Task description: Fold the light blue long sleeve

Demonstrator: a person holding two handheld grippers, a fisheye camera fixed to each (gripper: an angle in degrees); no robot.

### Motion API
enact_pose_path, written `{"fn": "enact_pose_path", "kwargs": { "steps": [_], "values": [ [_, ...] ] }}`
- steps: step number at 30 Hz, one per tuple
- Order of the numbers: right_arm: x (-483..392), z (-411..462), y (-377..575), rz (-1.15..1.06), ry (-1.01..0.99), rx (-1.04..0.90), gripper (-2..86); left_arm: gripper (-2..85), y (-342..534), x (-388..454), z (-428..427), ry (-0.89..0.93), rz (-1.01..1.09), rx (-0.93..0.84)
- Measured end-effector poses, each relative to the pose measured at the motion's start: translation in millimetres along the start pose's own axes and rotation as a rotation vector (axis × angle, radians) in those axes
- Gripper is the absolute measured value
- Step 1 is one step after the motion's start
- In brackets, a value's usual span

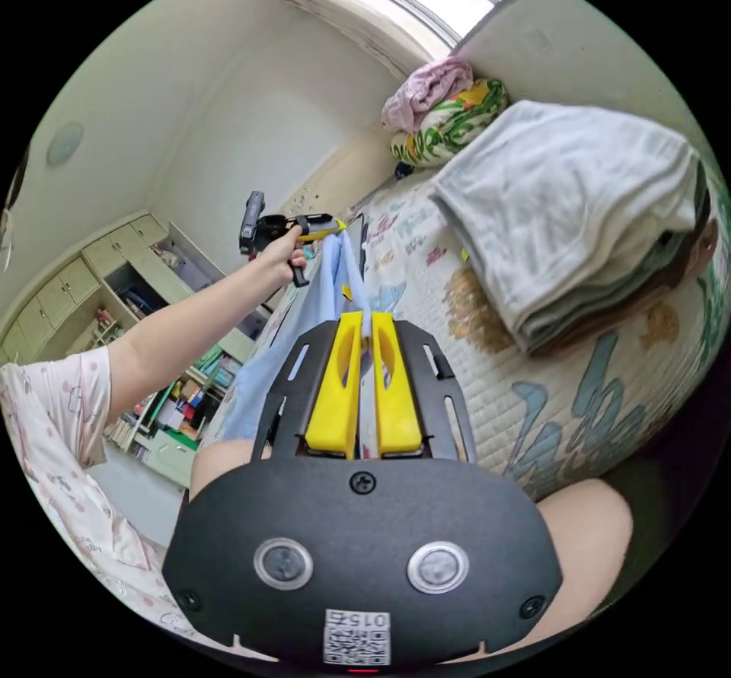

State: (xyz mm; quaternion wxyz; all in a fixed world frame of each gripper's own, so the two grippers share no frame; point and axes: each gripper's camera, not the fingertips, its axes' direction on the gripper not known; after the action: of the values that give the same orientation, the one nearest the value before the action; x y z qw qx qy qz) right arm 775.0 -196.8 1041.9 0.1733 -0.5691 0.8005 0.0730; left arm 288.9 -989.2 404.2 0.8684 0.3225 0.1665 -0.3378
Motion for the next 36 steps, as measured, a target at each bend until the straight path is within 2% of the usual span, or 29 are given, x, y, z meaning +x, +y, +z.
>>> {"fn": "enact_pose_path", "kwargs": {
  "steps": [5,7,9,11,17,21,26,33,36],
  "values": [
    [12,-82,-42,-0.088,0.036,0.205,0.9,0.4,11,-3,-88,0.217,-0.031,0.168],
    [-8,-104,-37,-0.181,-0.01,0.214,0.9,0.3,30,-17,-125,0.297,-0.034,0.233],
    [-34,-110,-21,-0.294,-0.084,0.152,0.9,0.2,67,-50,-171,0.331,-0.021,0.277],
    [-63,-93,15,-0.397,-0.215,-0.006,0.8,0.1,106,-90,-200,0.336,-0.039,0.291],
    [-99,-22,130,-0.521,-0.479,-0.392,1.0,0.1,288,-268,-269,0.281,-0.225,0.288],
    [-103,-10,176,-0.6,-0.49,-0.537,1.1,0.0,401,-344,-288,0.179,-0.298,0.215],
    [-91,11,245,-0.751,-0.445,-0.773,1.8,0.2,477,-366,-303,0.171,-0.288,0.202],
    [-49,35,314,-0.805,-0.405,-0.984,3.4,1.1,540,-370,-332,0.102,-0.301,0.178],
    [-28,17,323,-0.785,-0.561,-0.967,2.6,3.5,565,-372,-356,0.1,-0.309,0.212]
  ]
}}
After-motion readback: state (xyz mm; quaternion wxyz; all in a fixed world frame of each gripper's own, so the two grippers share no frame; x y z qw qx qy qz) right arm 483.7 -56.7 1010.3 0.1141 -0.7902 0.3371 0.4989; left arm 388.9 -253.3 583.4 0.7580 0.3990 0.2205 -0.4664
